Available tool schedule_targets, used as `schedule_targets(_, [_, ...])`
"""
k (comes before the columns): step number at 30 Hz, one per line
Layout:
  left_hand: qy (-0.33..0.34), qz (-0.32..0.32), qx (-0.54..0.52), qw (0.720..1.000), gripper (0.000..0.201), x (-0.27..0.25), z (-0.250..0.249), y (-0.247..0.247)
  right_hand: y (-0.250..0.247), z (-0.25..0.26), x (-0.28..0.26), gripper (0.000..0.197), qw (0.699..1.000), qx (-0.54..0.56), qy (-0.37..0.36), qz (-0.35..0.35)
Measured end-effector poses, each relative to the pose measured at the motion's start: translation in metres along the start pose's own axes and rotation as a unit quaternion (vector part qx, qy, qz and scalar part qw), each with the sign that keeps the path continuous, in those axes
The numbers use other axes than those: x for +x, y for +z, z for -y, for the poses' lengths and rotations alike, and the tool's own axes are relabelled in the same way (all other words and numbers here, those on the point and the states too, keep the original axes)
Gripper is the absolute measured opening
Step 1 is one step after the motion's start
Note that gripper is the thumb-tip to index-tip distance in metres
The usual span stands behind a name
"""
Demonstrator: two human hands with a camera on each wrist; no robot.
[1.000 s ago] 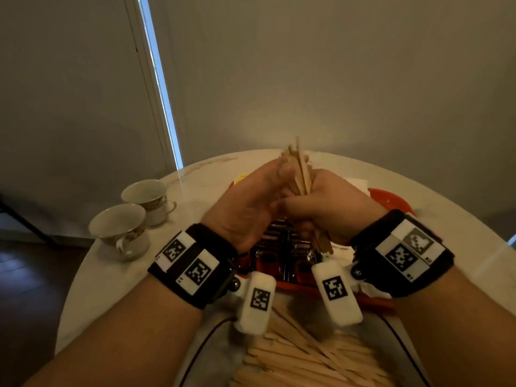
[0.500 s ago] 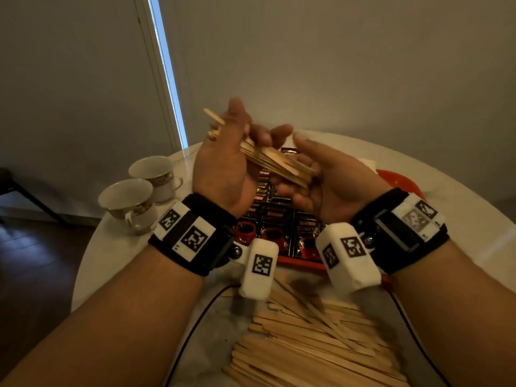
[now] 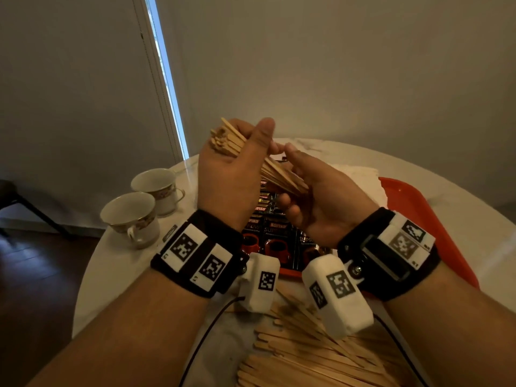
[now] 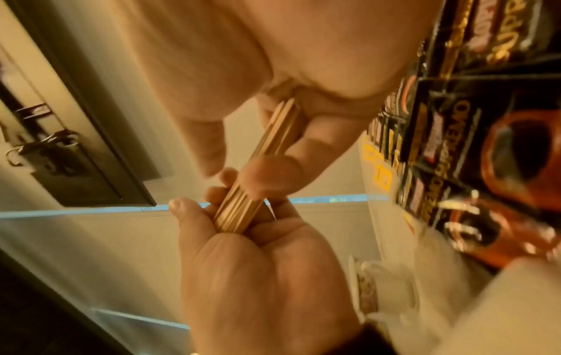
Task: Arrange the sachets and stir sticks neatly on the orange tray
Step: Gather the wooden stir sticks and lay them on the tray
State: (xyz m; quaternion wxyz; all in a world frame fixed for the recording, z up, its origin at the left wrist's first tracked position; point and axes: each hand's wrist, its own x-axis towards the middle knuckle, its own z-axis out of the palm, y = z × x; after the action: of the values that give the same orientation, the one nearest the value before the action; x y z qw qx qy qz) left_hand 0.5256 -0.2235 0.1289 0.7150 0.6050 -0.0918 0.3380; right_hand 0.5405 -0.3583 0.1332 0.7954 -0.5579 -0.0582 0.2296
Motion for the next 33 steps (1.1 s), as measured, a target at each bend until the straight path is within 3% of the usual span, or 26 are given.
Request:
schedule_targets(4, [-0.035,-0.029,-0.035,0.998,0.024,0.005,0.004,-0.003,-0.006,-0.001,0.000,0.035,0.996,-0.040,-0.057,0.061])
schedule_targets(8, [-0.046,-0.018,-0.029,0.998,0.024,0.003,0.007,-0.001,-0.008,-0.001,0.002,0.031,0.998,0.000,-0.050,0.030])
schedule_targets(12, [-0.021,0.027,0.019,0.999,0.025,-0.002,0.010,0.001,-0.003,-0.002,0.004,0.030,0.997,0.042,-0.038,-0.048])
schedule_targets(16, [-0.007,0.042,0.020,0.999,0.020,-0.005,0.008,0.003,-0.007,-0.001,0.008,0.019,0.994,0.054,-0.059,-0.072])
schedule_targets(21, [0.074,0.036,0.058,0.995,0.047,0.003,0.003,-0.006,-0.013,0.000,0.010,0.014,0.991,0.071,-0.028,-0.110])
schedule_targets(23, [0.100,0.059,0.111,0.987,0.044,0.002,0.000,-0.007,-0.010,0.001,0.008,0.013,0.992,0.055,-0.002,-0.110])
schedule_targets(27, [0.119,0.080,0.195,0.970,0.019,0.000,0.000,-0.010,-0.007,0.004,0.005,0.028,0.994,0.035,0.024,-0.103])
schedule_targets(31, [0.121,0.066,0.208,0.968,0.011,0.001,0.001,-0.011,-0.007,0.006,0.003,0.055,0.997,0.020,0.026,-0.074])
schedule_targets(33, [0.123,0.040,0.208,0.969,0.019,0.003,0.002,-0.013,-0.006,0.007,0.003,0.060,0.998,0.002,0.014,-0.064])
